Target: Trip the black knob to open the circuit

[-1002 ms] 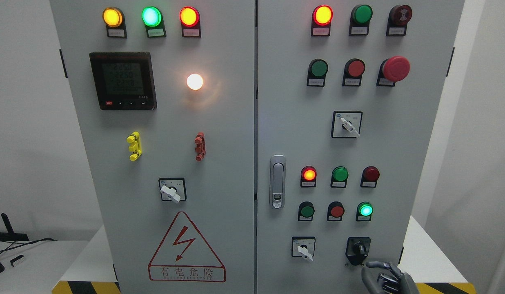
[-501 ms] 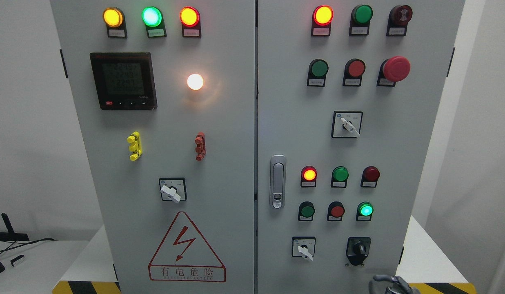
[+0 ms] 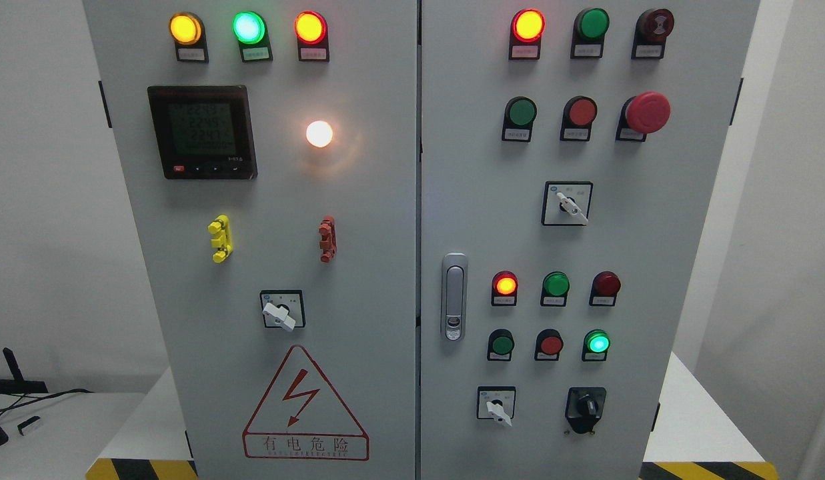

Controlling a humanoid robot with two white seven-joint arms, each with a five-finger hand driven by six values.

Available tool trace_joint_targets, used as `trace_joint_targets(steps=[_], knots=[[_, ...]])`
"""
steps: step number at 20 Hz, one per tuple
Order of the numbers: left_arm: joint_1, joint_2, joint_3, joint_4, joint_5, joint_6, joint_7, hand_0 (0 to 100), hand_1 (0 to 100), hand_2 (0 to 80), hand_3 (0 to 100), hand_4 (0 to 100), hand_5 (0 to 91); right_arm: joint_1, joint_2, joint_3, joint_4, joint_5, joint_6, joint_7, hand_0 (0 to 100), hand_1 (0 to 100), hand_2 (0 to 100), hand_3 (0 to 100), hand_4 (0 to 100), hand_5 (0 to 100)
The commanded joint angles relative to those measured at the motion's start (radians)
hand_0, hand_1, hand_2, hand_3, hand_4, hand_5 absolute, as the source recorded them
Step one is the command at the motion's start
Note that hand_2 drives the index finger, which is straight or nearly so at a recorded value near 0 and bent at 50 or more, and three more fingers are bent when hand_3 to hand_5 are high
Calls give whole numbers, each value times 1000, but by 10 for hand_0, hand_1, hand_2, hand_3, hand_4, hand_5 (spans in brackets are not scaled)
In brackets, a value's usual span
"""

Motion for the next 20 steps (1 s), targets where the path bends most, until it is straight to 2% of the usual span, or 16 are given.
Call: trace_joint_targets(steps=[1, 4, 8, 13, 15, 20], knots=[[0, 0, 0, 0, -31, -1, 1, 120, 389, 0, 0, 0, 0, 135, -23, -64, -104, -51, -30, 10, 146, 149, 411, 591, 557, 505], [0, 0, 0, 0, -31, -1, 1, 120, 389, 0, 0, 0, 0, 167, -20, -78, -128, -54, -48, 36, 99, 104, 365, 525, 482, 440], [0, 0, 0, 0, -31, -1, 1, 120, 389, 0, 0, 0, 0, 209, -20, -97, -188, -118, -51, 38, 25, 8, 287, 434, 397, 364], [0, 0, 0, 0, -31, -1, 1, 120, 389, 0, 0, 0, 0, 220, -18, -111, -230, -130, -51, 37, 0, 0, 223, 350, 311, 300], [0, 0, 0, 0, -31, -1, 1, 120, 389, 0, 0, 0, 0, 220, -15, -110, -231, -132, -51, 36, 0, 0, 158, 277, 234, 244], [0, 0, 0, 0, -31, -1, 1, 120, 389, 0, 0, 0, 0, 218, -6, -107, -231, -130, -47, 35, 0, 0, 70, 155, 130, 152]])
